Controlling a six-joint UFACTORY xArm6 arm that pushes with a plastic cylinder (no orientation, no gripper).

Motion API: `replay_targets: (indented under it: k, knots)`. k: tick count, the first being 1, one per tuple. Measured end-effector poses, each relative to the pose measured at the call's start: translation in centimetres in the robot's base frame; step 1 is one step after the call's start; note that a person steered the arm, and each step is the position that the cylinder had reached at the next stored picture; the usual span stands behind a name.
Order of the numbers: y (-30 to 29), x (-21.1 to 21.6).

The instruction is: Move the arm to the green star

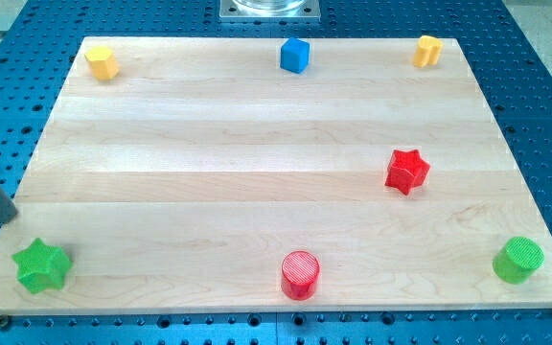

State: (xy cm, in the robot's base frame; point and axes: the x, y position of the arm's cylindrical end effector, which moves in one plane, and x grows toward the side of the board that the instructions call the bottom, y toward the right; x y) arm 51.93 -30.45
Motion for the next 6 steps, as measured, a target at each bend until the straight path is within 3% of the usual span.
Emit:
replay_targets:
  k: [4, 6]
  knots:
    - [0.0, 3.2]
    - [0.0, 8.2]
